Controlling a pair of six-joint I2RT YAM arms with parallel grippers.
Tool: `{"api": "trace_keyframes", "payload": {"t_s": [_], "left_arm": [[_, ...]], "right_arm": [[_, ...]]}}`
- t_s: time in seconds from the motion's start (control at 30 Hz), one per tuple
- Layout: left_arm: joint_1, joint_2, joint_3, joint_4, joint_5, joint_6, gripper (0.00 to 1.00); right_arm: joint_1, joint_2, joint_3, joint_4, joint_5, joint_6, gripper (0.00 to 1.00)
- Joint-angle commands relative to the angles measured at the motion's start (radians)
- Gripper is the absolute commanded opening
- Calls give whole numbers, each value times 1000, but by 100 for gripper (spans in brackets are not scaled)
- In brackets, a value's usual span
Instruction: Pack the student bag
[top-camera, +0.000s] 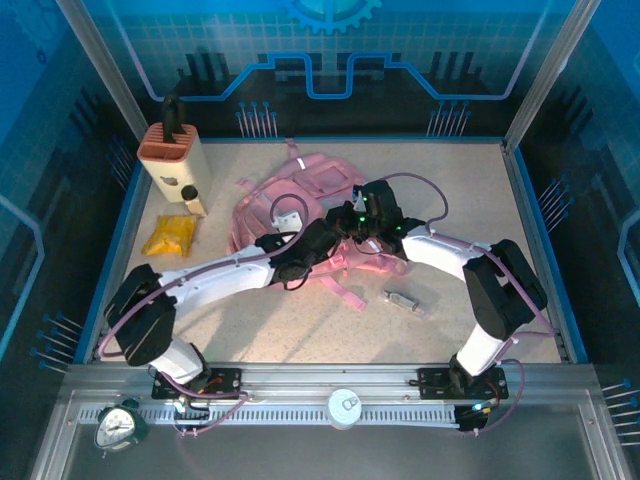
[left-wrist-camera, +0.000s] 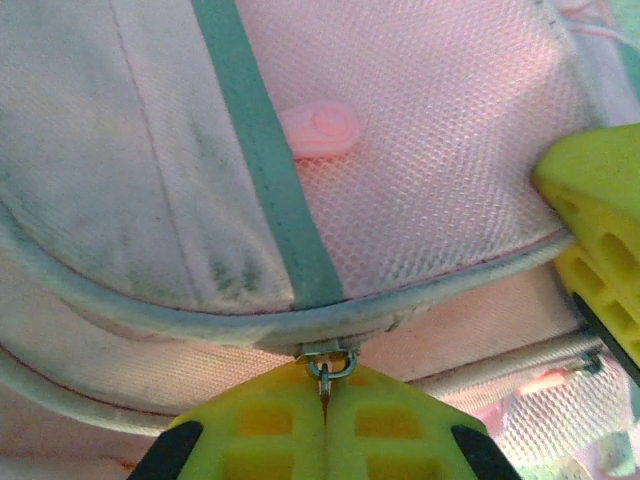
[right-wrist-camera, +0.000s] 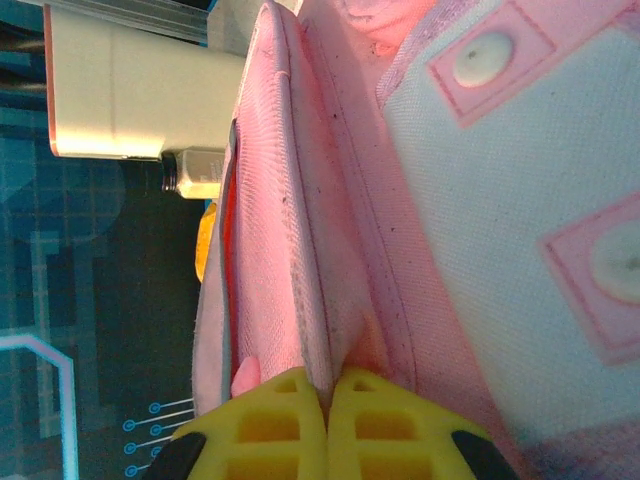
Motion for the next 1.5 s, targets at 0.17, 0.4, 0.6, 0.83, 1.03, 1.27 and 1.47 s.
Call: {"api": "trace_keyframes", "payload": {"t_s": [0.17,0.4,0.6,0.83,1.03,1.27,1.47], "left_arm": [[118,-184,-161,70,198,400,0],[217,-245,-196,71,320,597,0],[196,-225,-201,181,516,602,0],[66,-83,-87,251,501,534,0],[49,-8,-22,267,479,535,0],[47,1,-20,282,484,553,0],[47,2,-14,283,493,563,0]], "right_arm": [[-71,-42,45,-16,-68,-92,0],[-127,21,97,-52,-198,-122,0],[-168,121,261,-179,-297,-205,0],[-222,172,396,-368,-280,-337,31],[-228,-1,250,-469,-226,-404,57],[-193,-162,25,-437,-257,-328,54],[-122,-206,-75,-355,-190,-256,57]]}}
